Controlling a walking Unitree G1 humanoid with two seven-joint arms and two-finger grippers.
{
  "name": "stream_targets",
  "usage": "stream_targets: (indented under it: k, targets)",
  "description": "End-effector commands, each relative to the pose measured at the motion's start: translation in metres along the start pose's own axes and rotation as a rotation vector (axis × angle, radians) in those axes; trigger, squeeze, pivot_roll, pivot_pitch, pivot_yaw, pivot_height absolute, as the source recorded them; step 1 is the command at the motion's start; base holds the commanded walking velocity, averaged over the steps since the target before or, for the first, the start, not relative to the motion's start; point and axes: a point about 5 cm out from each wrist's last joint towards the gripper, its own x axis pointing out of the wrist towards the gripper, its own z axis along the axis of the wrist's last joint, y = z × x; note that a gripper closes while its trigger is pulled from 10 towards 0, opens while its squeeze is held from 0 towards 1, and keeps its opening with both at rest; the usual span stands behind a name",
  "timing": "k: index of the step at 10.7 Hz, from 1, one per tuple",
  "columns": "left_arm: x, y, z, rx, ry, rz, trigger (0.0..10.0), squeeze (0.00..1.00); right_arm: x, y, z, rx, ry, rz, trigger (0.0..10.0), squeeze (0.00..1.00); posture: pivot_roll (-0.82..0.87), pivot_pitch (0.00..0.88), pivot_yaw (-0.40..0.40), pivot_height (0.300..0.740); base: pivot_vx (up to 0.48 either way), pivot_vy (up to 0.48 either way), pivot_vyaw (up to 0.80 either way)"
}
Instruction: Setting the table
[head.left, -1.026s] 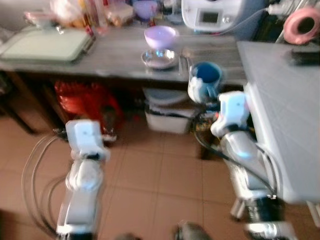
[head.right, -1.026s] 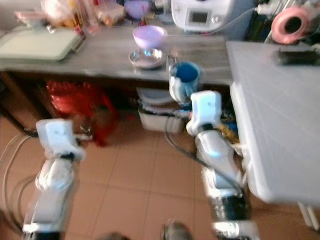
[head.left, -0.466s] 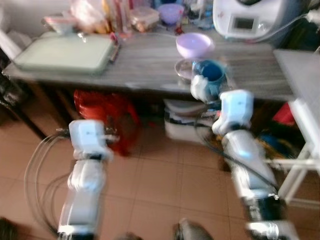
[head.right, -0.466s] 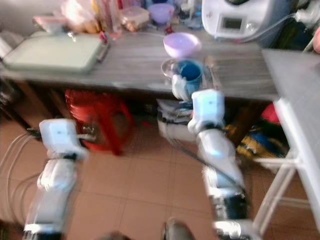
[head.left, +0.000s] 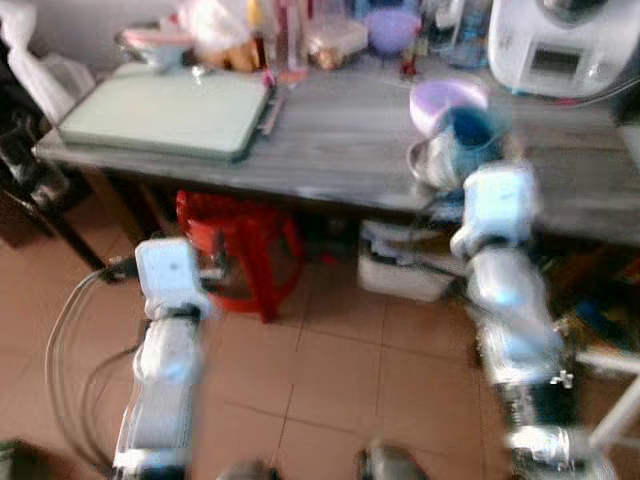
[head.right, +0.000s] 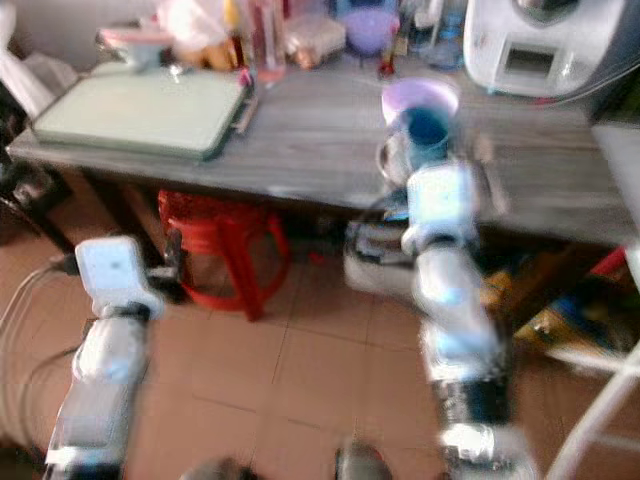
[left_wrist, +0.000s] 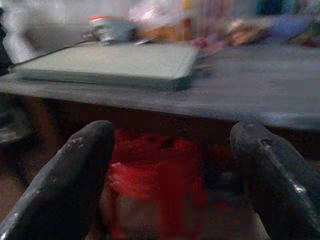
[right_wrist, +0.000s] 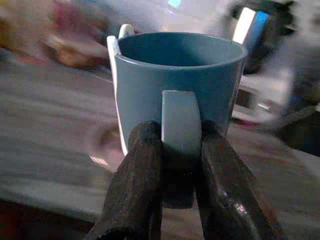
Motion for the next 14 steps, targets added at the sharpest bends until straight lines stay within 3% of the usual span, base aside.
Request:
stream_targets:
  k: [1, 7, 10, 14]
  targets:
    - [-0.003, 0.01, -0.001, 0.025, 0.002, 0.024, 10.0, 0.0, 0.001, 0.006, 0.008, 0.008, -0.032, 0.005, 10.0, 0.0, -0.04, 0.064, 0.021, 0.74, 0.0, 0.0, 0.0]
    - [-0.004, 0.009, 0.001, 0.019, -0.009, 0.008, 10.0, 0.0, 0.002, 0.011, 0.007, 0.049, -0.023, 0.008, 10.0, 0.0, -0.04, 0.063, 0.024, 0.74, 0.0, -0.358, -0.22]
    - [-0.005, 0.008, 0.0, 0.017, -0.008, 0.005, 10.0, 0.0, 0.002, 0.014, 0.01, 0.044, -0.036, 0.029, 10.0, 0.0, -0.04, 0.064, 0.021, 0.74, 0.279, -0.371, 0.0]
    - [-0.005, 0.013, -0.002, 0.016, 0.007, 0.039, 10.0, 0.0, 0.003, 0.015, 0.012, 0.043, -0.047, 0.039, 10.0, 0.0, -0.03, 0.068, 0.02, 0.74, 0.0, 0.0, 0.0]
